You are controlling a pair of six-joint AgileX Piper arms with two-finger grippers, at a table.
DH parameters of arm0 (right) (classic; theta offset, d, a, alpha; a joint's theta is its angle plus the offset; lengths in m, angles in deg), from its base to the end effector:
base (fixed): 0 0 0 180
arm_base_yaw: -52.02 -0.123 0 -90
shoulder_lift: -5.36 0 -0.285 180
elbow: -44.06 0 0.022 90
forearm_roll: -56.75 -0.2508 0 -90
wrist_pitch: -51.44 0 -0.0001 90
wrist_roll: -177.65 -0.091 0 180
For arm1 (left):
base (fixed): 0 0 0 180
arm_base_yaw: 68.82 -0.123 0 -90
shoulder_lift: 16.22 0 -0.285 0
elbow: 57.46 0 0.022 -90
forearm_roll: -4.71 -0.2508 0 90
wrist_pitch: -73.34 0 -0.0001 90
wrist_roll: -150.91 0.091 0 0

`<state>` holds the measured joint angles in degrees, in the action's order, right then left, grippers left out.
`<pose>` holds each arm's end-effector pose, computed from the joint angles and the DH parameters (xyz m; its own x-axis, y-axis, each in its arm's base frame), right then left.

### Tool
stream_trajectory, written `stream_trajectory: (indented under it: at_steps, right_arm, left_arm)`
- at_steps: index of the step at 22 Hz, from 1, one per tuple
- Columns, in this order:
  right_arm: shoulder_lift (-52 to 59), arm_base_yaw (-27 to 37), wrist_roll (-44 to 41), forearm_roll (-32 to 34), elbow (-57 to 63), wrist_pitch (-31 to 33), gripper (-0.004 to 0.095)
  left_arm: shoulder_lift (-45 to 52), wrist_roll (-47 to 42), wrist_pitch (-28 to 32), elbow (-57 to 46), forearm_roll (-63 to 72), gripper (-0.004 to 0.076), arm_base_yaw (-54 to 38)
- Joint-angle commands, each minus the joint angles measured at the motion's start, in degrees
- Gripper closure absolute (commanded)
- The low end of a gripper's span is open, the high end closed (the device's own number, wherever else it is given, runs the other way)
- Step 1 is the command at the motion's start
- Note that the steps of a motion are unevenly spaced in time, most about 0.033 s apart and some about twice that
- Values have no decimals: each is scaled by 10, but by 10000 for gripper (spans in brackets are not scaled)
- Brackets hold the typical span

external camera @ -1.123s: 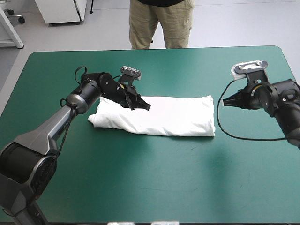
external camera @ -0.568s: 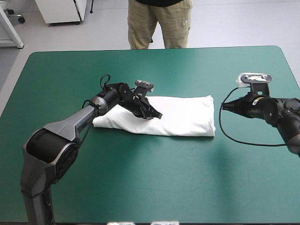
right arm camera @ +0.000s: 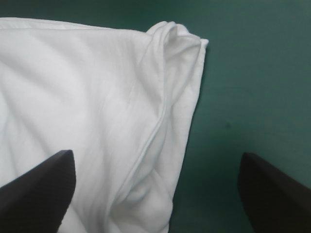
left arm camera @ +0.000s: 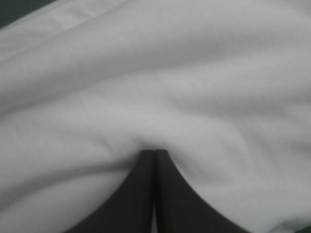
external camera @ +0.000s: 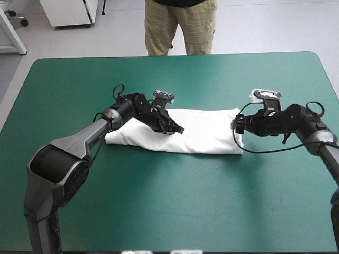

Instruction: Fold the cloth

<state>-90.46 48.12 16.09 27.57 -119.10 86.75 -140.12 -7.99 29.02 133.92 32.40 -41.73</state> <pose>0.3171 0.0474 0.2592 -0.8308 0.0449 -0.5548 -0.1421 0.9466 0.2893 0.3761 -0.2256 0.2068 -0.7907 0.4141 -0.4508 0.5675 0.7721 -0.2861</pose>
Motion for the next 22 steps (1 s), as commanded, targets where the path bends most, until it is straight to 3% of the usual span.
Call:
stream_trajectory:
  at_steps: [1,5,8,11,13,14,15,22]
  right_arm:
    - [-22,4,21,-27,-17,-40,234]
    - [-78,4,56,-51,-17,-48,397]
    - [-109,4,121,-131,-17,-29,397]
    - [-120,4,148,-152,-17,-14,449]
    - [-120,4,148,-147,-17,-12,631]
    - [-120,4,155,-147,-17,-12,827]
    - [-120,4,156,-148,-17,-15,905]
    - [-97,3,188,-161,-21,-35,921]
  left_arm:
    - [15,1,-5,7,10,733,3]
    - [15,1,-4,7,10,733,3]
    - [15,8,-4,7,10,733,3]
    - [15,10,-4,7,10,733,3]
    - [15,11,-3,7,10,733,3]
    - [15,12,0,7,10,733,3]
    - [15,12,2,7,10,733,3]
    - [15,11,18,7,23,733,3]
